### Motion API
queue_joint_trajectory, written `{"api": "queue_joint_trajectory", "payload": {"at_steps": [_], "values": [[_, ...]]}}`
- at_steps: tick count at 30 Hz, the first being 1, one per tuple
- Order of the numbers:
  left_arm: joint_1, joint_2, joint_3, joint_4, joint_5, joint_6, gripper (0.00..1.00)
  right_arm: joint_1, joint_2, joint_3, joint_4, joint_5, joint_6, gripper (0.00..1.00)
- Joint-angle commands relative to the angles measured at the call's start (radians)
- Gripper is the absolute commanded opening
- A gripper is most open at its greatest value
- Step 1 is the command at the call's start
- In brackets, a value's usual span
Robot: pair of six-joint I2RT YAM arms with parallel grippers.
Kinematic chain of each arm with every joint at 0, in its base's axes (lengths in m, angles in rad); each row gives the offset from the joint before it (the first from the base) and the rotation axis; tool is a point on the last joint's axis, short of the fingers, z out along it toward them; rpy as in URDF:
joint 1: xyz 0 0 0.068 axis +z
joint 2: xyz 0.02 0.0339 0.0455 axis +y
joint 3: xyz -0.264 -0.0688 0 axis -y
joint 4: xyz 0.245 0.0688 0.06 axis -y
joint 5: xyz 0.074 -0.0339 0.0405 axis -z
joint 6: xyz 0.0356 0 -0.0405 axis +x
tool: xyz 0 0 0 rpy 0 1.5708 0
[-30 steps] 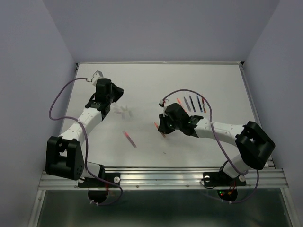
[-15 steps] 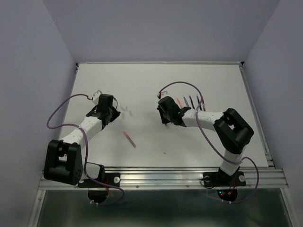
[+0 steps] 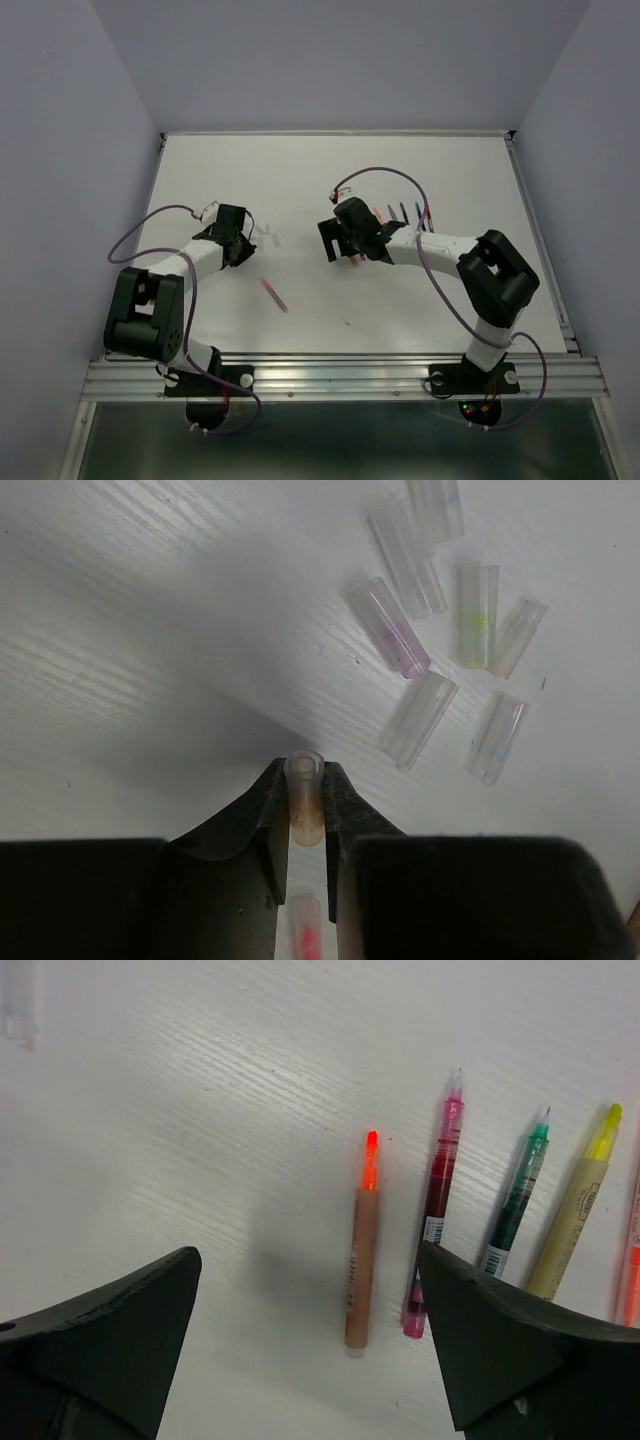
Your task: Open the pen caps
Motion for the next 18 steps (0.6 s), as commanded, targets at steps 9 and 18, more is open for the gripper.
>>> {"api": "queue_joint_trajectory", "payload": {"at_steps": [9, 18], "values": [[0.005, 0.028, 0.038, 0.024, -0.03, -0.004, 0.52, -0.005, -0.176, -0.034, 0.028, -0.215, -0.035, 1.0], [0.005, -0.044, 0.044, 0.003, -0.017, 0.004, 0.58, 0.063, -0.207, -0.074, 0.039, -0.263, -0.093, 1.0]]}}
